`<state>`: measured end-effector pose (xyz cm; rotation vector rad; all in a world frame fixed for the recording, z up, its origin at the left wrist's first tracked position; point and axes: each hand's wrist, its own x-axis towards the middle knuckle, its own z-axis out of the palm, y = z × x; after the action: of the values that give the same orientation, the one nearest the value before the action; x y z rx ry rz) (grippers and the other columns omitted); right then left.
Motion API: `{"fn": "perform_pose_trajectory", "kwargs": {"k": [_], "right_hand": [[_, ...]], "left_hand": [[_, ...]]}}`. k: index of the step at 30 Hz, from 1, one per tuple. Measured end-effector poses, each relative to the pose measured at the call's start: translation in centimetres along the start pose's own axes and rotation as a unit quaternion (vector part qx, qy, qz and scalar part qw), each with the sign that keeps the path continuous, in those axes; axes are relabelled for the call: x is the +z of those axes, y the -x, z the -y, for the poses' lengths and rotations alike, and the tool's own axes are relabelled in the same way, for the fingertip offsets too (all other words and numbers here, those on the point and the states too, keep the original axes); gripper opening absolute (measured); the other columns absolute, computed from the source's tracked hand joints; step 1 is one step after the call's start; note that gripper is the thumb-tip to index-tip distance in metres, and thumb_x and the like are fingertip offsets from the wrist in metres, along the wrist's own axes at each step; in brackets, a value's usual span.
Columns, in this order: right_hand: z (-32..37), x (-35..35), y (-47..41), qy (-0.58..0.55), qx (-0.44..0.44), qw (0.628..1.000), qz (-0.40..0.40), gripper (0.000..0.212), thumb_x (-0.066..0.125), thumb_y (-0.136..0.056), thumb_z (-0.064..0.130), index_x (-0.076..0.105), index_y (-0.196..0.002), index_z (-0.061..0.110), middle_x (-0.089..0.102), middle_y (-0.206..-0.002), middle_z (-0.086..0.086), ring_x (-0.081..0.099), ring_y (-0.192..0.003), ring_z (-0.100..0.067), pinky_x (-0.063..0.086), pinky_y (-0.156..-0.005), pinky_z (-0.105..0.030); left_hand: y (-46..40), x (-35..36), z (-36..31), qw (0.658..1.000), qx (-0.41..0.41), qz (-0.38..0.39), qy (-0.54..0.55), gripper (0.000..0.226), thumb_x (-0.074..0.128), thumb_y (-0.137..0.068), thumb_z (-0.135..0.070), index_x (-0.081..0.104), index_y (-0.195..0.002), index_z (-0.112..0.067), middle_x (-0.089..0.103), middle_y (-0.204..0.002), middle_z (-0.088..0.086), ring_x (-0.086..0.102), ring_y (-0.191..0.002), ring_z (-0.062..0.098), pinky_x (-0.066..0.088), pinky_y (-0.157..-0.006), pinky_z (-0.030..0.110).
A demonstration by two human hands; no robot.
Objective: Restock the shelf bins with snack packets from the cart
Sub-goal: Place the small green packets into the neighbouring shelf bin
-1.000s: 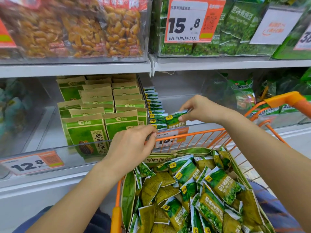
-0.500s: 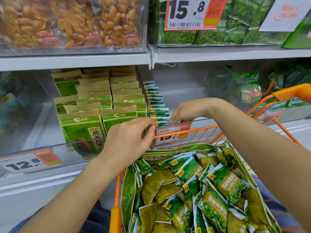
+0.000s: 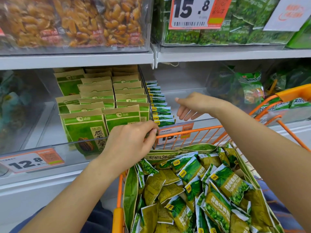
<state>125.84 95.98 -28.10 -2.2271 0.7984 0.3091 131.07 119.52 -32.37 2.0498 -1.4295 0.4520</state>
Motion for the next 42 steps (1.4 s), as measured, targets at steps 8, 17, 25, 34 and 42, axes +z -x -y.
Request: {"fn": "perform_pose_trajectory", "kwargs": {"k": [8, 17, 25, 34, 42], "right_hand": [[2.4, 2.6, -1.4, -0.039, 0.065, 0.994, 0.073, 0.084, 0.014, -0.095, 0.066, 0.023, -0.149, 0.002, 0.038, -0.148, -0.02, 0.046, -0.13, -0.035, 0.034, -0.108, -0.041], [1.9, 3.0, -6.1, -0.24, 0.106, 0.964, -0.032, 0.072, 0.024, -0.097, 0.061, 0.031, -0.146, 0.008, 0.046, -0.137, -0.021, 0.05, -0.121, -0.037, 0.047, -0.095, -0.044], [2.6, 3.4, -8.7, -0.376, 0.079, 0.923, 0.0, 0.074, 0.034, -0.093, 0.065, 0.034, -0.144, 0.01, 0.047, -0.136, -0.012, 0.054, -0.107, -0.028, 0.051, -0.083, -0.039], [-0.4, 0.5, 4.4, -0.213, -0.065, 0.961, -0.162, 0.036, 0.048, -0.098, 0.035, 0.062, -0.118, 0.008, 0.068, -0.106, -0.007, 0.064, -0.091, -0.017, 0.049, -0.082, -0.029], [-6.8, 3.3, 11.7, -0.039, -0.083, 0.988, -0.123, 0.027, 0.053, -0.097, 0.029, 0.072, -0.09, 0.011, 0.073, -0.083, -0.001, 0.068, -0.074, -0.018, 0.054, -0.072, -0.03]], "left_hand": [[0.0, 0.6, 0.0, 1.0, 0.006, 0.027, 0.0, 0.027, 0.044, -0.089, -0.032, 0.071, -0.089, -0.026, 0.064, -0.064, -0.013, 0.061, -0.053, 0.009, 0.043, -0.04, 0.022], [-0.5, 1.1, 0.3, 0.999, 0.01, 0.051, 0.013, 0.027, 0.045, -0.09, -0.031, 0.071, -0.091, -0.025, 0.065, -0.066, -0.013, 0.059, -0.051, 0.008, 0.037, -0.042, 0.019], [-0.7, 1.2, 0.7, 0.998, 0.027, 0.055, 0.012, 0.026, 0.047, -0.091, -0.03, 0.071, -0.093, -0.023, 0.067, -0.068, -0.012, 0.06, -0.053, 0.008, 0.042, -0.042, 0.019], [0.3, 1.2, -1.5, 0.999, 0.008, 0.031, 0.022, 0.025, 0.047, -0.088, -0.034, 0.071, -0.091, -0.029, 0.067, -0.07, -0.012, 0.064, -0.059, 0.012, 0.047, -0.044, 0.025], [0.7, 2.6, -6.4, 0.918, -0.025, 0.395, 0.028, 0.046, 0.045, -0.088, -0.065, 0.07, -0.091, -0.027, 0.069, -0.081, -0.011, 0.061, -0.073, 0.006, 0.05, -0.064, 0.027]]}}
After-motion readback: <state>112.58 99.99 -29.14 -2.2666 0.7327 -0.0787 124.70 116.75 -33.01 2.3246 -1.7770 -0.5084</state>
